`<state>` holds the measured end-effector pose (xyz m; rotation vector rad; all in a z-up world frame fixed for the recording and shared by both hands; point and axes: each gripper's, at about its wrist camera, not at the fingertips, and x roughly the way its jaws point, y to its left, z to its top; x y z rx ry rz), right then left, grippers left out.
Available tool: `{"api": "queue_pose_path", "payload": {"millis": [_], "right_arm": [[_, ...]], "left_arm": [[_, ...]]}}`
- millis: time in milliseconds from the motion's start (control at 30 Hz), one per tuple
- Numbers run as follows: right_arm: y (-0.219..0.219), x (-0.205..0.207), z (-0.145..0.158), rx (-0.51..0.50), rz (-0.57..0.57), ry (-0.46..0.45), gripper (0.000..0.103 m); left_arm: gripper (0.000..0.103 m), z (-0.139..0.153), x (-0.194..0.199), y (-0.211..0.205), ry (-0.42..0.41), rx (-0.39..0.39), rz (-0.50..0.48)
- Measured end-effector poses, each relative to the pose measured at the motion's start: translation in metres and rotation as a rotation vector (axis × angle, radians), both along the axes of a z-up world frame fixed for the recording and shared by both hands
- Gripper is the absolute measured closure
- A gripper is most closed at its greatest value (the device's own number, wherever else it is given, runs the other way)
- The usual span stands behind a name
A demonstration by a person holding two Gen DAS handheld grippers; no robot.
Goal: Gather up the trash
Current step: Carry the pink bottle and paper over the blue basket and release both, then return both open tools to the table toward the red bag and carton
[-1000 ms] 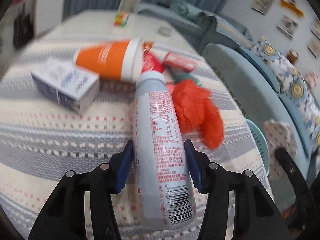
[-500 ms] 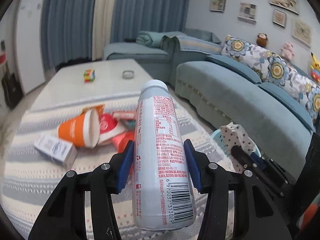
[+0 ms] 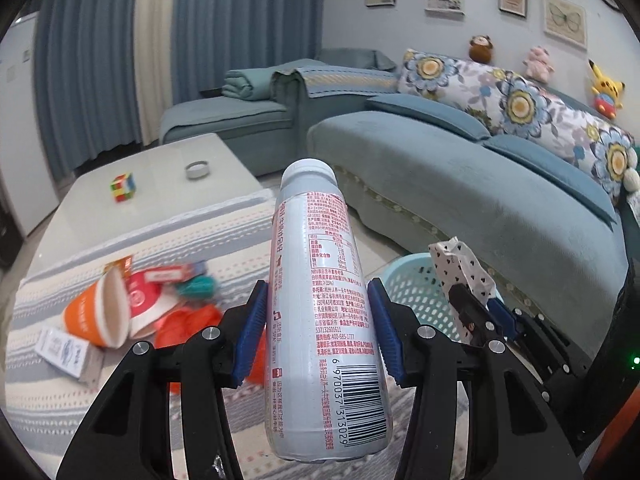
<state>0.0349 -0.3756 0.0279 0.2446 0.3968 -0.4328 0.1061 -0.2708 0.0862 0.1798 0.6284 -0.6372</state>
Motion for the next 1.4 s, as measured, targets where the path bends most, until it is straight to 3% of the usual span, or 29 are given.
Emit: {"api": "queue_pose_path", "payload": {"millis": [300, 633, 767, 800, 867, 900, 933, 1000, 1100, 1400], "right_arm": [[-0.044, 0.0, -0.019, 0.118, -0.097, 0.019, 0.09], [-0.096, -0.009, -0.039, 0.241, -0.207, 0.015, 0.089], [-0.116, -0.009, -0.049, 0.28, -0.27, 0.029, 0.089], [-0.122, -0.011, -0.052, 0.297, -0.294, 0.027, 0.086], [-0.133, -0.016, -0.058, 0.332, -0.34, 0.029, 0.067], [-0.138, -0.019, -0.062, 0.36, -0.351, 0.023, 0.048], [-0.143, -0.022, -0.067, 0.405, -0.345, 0.004, 0.042], [-0.156, -0.03, -0.08, 0.546, -0.325, -0.058, 0.038], [-0.169, -0.043, -0.093, 0.673, -0.357, -0.124, 0.035], [-0.169, -0.054, -0.088, 0.697, -0.361, -0.189, 0.034]], "left_arm": [[0.055, -0.022, 0.003, -0.061, -0.025, 0.06, -0.097], [0.055, -0.049, 0.025, -0.109, 0.169, -0.053, -0.177], [0.054, -0.062, 0.024, -0.134, 0.19, -0.041, -0.217], [0.054, -0.064, 0.024, -0.14, 0.194, -0.038, -0.228], [0.054, -0.069, 0.025, -0.152, 0.203, -0.025, -0.253], [0.052, -0.07, 0.024, -0.153, 0.186, -0.027, -0.257], [0.048, -0.068, 0.023, -0.155, 0.167, -0.027, -0.256], [0.036, -0.065, 0.024, -0.157, 0.142, -0.027, -0.245], [0.036, -0.057, 0.026, -0.157, 0.13, -0.022, -0.244], [0.039, -0.036, 0.026, -0.111, 0.074, -0.048, -0.203]]}}
